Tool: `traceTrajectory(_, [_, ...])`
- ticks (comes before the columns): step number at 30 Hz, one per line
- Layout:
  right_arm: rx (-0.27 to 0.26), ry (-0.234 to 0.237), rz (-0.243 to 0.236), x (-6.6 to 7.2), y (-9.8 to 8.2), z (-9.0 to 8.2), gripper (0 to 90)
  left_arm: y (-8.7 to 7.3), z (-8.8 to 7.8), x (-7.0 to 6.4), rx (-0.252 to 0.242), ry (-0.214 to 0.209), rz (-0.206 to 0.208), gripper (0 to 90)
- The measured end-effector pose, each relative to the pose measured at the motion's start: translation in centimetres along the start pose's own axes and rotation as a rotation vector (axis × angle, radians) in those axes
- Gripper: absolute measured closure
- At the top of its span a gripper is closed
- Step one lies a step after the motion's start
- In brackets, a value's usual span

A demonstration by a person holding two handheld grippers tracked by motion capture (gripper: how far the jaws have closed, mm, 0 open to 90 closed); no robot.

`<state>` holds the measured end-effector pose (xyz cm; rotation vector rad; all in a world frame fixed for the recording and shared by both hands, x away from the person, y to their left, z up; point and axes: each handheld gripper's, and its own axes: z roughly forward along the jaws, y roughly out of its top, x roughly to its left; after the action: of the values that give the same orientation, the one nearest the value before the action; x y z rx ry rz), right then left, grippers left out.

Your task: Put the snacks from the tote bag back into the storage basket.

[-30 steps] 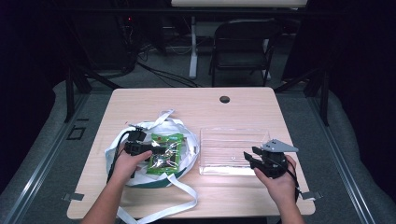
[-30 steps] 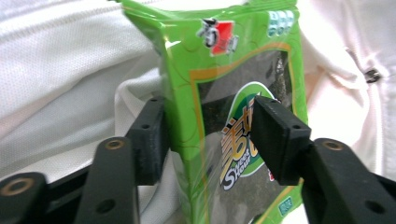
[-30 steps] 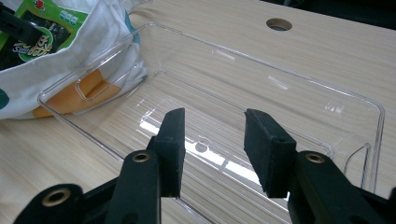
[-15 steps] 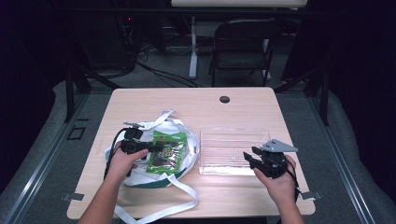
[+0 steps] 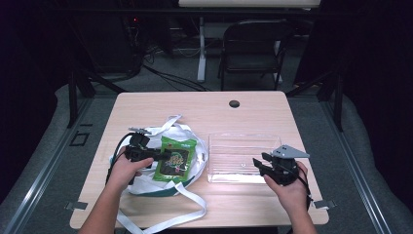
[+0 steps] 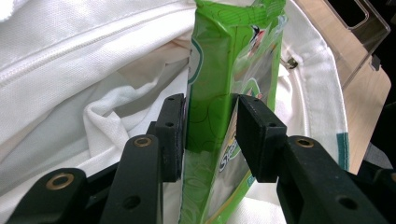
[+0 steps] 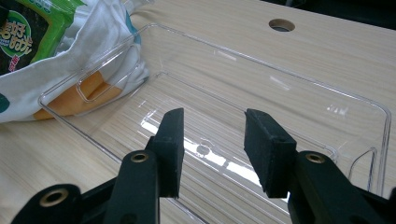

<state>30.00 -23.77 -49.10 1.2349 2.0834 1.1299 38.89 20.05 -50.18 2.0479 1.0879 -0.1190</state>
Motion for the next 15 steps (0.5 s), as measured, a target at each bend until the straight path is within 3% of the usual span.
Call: traceTrajectory(15, [0.003,0.001,-0.003,-0.01,-0.01,0.03,58.0,-0.23,0.25,0.20,0.063,-0.041,0.031,60.8])
